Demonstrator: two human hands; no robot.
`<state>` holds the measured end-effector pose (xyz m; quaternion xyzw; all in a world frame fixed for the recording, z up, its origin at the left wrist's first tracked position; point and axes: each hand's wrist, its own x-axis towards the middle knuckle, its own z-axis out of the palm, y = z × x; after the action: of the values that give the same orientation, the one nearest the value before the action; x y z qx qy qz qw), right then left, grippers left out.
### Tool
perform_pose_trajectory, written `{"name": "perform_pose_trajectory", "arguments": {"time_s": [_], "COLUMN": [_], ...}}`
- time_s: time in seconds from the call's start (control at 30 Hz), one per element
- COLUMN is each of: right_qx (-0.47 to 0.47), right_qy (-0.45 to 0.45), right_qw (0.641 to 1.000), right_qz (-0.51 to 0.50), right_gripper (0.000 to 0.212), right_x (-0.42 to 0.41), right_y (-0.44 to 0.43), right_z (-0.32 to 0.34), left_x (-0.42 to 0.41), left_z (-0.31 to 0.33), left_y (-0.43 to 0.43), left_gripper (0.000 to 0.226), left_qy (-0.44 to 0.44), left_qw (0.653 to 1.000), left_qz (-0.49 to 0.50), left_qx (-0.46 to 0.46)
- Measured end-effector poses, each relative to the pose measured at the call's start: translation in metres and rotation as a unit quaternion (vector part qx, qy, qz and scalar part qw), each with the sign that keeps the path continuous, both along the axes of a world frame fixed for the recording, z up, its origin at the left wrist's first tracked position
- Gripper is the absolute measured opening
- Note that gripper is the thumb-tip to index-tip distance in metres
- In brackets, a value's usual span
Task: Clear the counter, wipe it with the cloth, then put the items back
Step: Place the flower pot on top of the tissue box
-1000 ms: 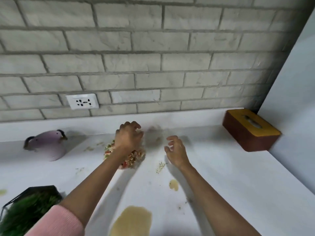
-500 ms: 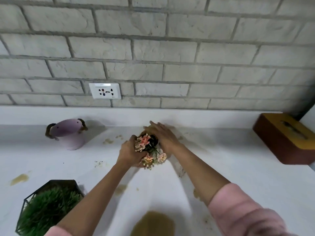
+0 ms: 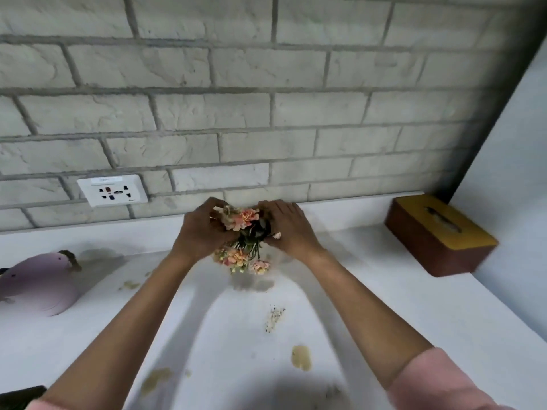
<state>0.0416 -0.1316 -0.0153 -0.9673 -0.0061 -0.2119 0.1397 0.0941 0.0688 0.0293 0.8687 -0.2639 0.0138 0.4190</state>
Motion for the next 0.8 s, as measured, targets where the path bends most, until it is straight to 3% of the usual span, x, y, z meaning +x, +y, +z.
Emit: {"name": "perform_pose_trajectory", "arguments": {"time_s": [0.13, 0.3, 0.43, 0.5, 0.63, 0.8], "right_qx": [0.043, 0.101, 0.119, 0.131, 0.145, 0.151], "right_qy": [-0.059, -0.135, -0.145, -0.150, -0.158, -0.115], "right_qw": [0.992, 0.953, 0.922, 0.905, 0.870, 0.860], "right_qz": [-0.101, -0.251, -0.340, -0.375, -0.443, -0.474], "right_gripper": [0.078, 0.077, 0.080, 0.080, 0.077, 0.073], "right_x": [-0.051, -0.117, -0.160, -0.175, -0.196, -0.209], "right_y": [-0.060, -0.127, -0.180, -0.205, -0.247, -0.284], "right_z": [0.018, 0.030, 0.029, 0.026, 0.019, 0.002], "left_x": [-0.010, -0.049, -0.089, -0.110, -0.138, -0.139], "left_z": [0.031, 0.046, 0.044, 0.035, 0.014, -0.004], "left_y": [-0.077, -0.188, -0.269, -0.306, -0.364, -0.408], "left_gripper": [0.065, 0.071, 0.053, 0.040, 0.043, 0.045], "left_qy": [-0.056, -0.142, -0.095, -0.062, 0.007, 0.015], "left_qw": [0.996, 0.982, 0.986, 0.985, 0.972, 0.973], "left_qz": [-0.055, -0.066, -0.004, -0.058, -0.204, -0.223], "left_qx": [-0.037, -0.102, -0.139, -0.153, -0.120, -0.050]}}
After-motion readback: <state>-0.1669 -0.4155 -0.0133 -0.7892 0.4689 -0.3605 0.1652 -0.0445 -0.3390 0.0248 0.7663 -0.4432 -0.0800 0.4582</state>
